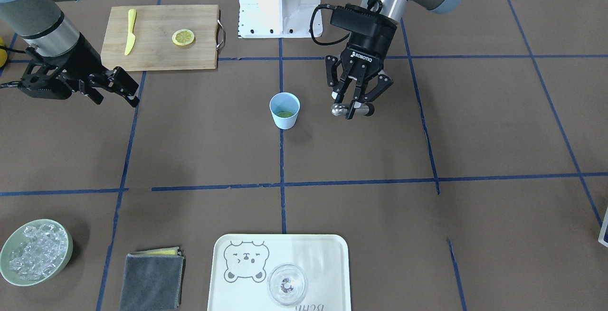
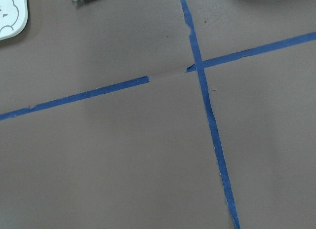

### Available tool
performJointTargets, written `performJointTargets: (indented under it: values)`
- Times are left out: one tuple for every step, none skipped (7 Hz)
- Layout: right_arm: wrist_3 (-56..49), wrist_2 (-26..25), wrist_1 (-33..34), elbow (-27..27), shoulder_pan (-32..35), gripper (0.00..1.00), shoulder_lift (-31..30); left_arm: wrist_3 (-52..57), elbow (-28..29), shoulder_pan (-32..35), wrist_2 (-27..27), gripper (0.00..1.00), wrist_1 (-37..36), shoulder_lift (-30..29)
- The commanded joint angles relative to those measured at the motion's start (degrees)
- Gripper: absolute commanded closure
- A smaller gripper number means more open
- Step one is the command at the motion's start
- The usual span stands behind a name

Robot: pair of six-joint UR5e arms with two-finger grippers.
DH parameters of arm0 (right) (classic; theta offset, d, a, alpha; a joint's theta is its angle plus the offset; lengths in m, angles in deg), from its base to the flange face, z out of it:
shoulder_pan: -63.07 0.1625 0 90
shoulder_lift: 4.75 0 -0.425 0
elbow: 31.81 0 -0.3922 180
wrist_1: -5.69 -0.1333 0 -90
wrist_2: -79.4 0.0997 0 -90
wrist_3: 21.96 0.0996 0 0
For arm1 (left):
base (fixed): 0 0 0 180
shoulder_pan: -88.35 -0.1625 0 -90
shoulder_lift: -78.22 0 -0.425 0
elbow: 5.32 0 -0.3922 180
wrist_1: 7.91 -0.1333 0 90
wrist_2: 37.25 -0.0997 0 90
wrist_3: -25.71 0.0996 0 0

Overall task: Squeeze lemon into cup
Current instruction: 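Lift the muddler out and carry it back toward its spot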

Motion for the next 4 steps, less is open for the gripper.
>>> performJointTargets:
  values:
    - [0.1, 0.0, 0.09, 0.17, -0.01, 0.0, -0.14, 0.12, -1.38, 4.58, 14.25, 1.0, -6.11, 8.02]
    - [0.1, 0.0, 0.09, 0.17, -0.01, 0.0, -0.22, -2.23, -0.85, 9.28, 21.88, 1.0, -6.55, 12.43]
    - [0.1, 0.0, 0.09, 0.26, -0.1, 0.0, -0.23, -8.25, 0.11, 15.51, 32.84, 1.0, -8.99, 14.04]
    - [0.1, 0.0, 0.0, 0.26, -0.1, 0.0, -0.23, -9.36, 0.64, 19.49, 37.56, 1.0, -13.02, 16.14]
